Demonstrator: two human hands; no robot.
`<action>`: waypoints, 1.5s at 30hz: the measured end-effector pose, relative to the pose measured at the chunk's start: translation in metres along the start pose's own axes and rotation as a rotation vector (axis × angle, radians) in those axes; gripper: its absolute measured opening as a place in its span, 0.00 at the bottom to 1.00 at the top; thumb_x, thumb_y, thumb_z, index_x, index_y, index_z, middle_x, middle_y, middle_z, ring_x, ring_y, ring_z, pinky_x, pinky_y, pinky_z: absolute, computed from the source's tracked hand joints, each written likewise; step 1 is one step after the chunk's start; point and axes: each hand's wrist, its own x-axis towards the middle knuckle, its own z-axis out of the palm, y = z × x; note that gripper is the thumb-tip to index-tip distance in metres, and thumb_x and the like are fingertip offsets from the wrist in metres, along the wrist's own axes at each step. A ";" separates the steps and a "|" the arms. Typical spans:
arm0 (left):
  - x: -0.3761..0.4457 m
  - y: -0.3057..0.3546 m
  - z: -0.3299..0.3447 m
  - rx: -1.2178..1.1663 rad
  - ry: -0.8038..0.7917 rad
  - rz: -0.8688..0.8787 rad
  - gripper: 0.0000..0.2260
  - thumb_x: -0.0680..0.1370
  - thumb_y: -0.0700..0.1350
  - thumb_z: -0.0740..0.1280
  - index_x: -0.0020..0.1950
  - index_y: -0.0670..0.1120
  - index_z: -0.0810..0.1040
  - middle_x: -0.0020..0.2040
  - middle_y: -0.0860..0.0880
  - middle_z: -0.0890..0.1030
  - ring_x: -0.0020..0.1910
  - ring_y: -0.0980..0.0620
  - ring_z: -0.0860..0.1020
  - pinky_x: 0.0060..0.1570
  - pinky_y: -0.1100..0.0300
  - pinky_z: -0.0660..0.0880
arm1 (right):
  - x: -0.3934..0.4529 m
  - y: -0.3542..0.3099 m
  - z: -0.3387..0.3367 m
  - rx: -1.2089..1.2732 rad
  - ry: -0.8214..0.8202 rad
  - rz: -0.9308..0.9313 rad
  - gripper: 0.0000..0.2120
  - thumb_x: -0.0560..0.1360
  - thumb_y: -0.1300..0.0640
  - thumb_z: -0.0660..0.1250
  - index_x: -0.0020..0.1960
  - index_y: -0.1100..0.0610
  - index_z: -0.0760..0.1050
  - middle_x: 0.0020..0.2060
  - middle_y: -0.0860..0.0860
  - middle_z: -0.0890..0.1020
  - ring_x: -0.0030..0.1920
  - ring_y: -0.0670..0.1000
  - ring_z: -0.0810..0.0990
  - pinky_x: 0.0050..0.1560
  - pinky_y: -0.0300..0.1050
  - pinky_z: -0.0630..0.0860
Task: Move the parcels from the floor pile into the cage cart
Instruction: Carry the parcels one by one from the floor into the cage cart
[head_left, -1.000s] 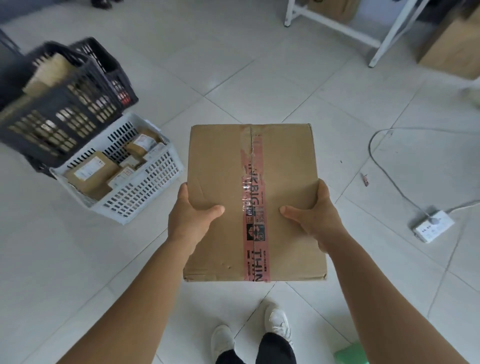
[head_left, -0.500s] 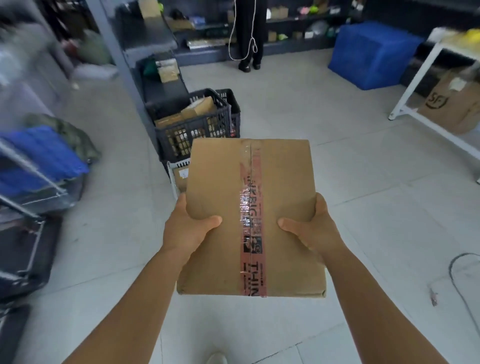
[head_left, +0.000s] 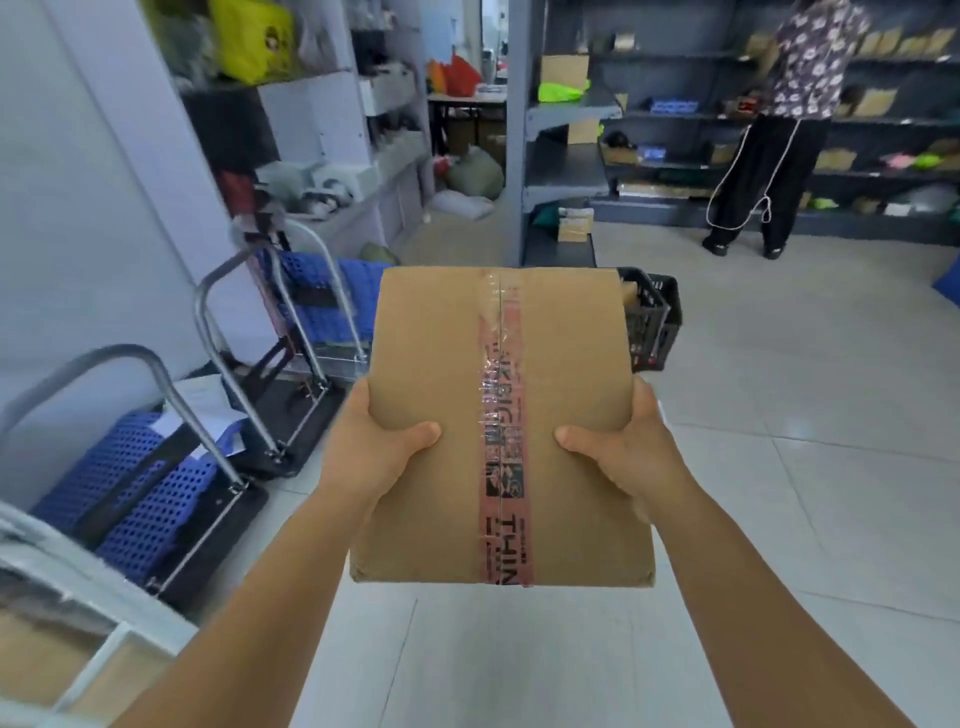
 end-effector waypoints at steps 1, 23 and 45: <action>-0.002 -0.001 -0.017 -0.003 0.036 0.016 0.32 0.71 0.47 0.76 0.70 0.54 0.65 0.49 0.60 0.73 0.50 0.52 0.74 0.49 0.57 0.70 | -0.001 -0.010 0.014 -0.006 -0.022 -0.021 0.39 0.67 0.56 0.79 0.70 0.45 0.61 0.51 0.41 0.75 0.53 0.49 0.75 0.49 0.48 0.75; -0.099 -0.079 -0.435 -0.006 0.660 0.105 0.43 0.68 0.53 0.77 0.77 0.52 0.57 0.70 0.52 0.70 0.65 0.47 0.73 0.65 0.45 0.71 | -0.175 -0.194 0.357 0.067 -0.512 -0.397 0.50 0.65 0.54 0.81 0.77 0.44 0.54 0.65 0.45 0.76 0.62 0.51 0.76 0.64 0.57 0.74; -0.142 -0.211 -0.644 -0.087 1.094 -0.159 0.30 0.65 0.53 0.79 0.63 0.51 0.70 0.55 0.54 0.78 0.54 0.48 0.78 0.56 0.48 0.76 | -0.276 -0.254 0.649 -0.119 -0.990 -0.517 0.37 0.67 0.56 0.79 0.68 0.46 0.62 0.54 0.44 0.78 0.57 0.51 0.78 0.56 0.51 0.75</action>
